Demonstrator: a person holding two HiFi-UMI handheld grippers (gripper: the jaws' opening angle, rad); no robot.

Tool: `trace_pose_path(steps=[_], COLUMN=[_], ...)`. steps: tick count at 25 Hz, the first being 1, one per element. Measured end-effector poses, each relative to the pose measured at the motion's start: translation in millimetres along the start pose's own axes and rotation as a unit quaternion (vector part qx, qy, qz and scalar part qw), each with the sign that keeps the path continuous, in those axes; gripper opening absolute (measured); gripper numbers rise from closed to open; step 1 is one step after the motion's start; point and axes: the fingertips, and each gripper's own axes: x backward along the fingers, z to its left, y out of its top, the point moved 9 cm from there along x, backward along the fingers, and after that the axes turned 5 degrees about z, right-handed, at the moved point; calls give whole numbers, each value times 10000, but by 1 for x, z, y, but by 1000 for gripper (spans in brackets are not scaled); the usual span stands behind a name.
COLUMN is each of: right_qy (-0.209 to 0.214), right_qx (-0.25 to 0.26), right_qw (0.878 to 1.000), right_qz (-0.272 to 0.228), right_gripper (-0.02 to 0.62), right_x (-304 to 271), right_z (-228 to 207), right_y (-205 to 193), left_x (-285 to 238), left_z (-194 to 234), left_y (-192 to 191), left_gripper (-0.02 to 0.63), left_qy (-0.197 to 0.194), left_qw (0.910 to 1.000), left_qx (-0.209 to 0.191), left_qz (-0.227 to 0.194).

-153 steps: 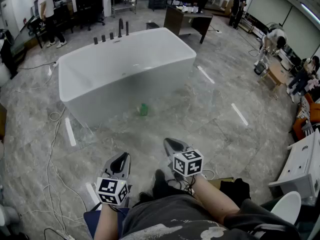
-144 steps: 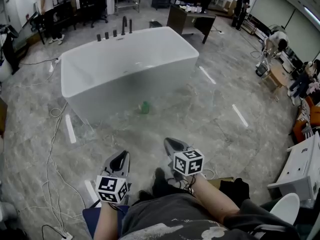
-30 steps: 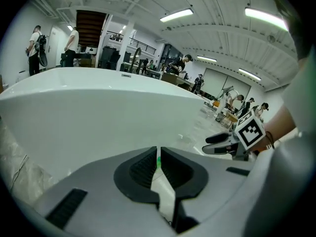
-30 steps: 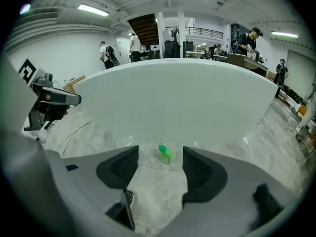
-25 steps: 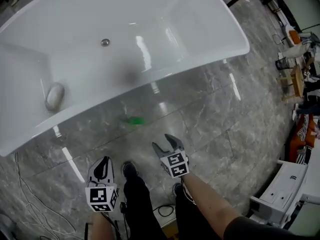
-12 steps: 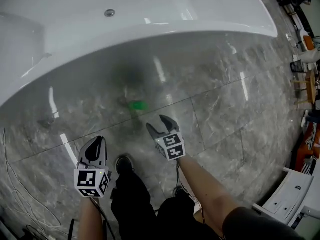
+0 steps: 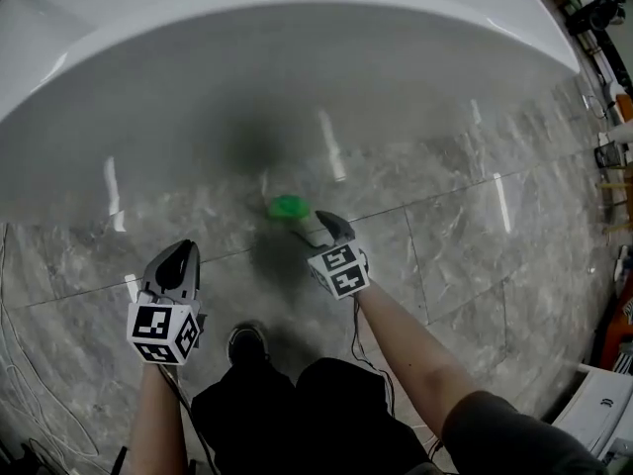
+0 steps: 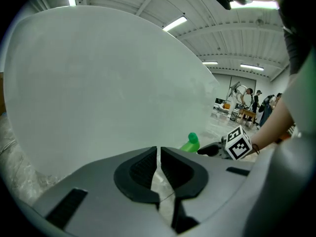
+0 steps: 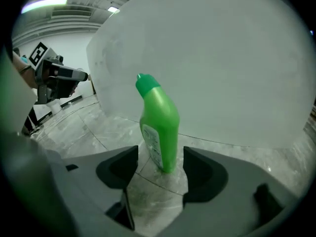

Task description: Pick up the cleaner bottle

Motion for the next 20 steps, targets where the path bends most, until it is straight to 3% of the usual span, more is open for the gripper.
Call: trace_pose_path(steps=[7,20], right_qy=[109,540], right_qx=[723,1148], right_qw=[9965,9894], right_qz=[-403,-710], right_gripper=[268,268], right_x=[-44,-87], right_z=[-13,-6], right_y=[-8,0], left_x=[-22,-47], left_z=[4,28], left_y=[-36,-42], left_gripper=[35,35], left_qy=[-16,85], left_qw=[9998,9991], left_qx=[-61,295], left_qz=[-186,-294])
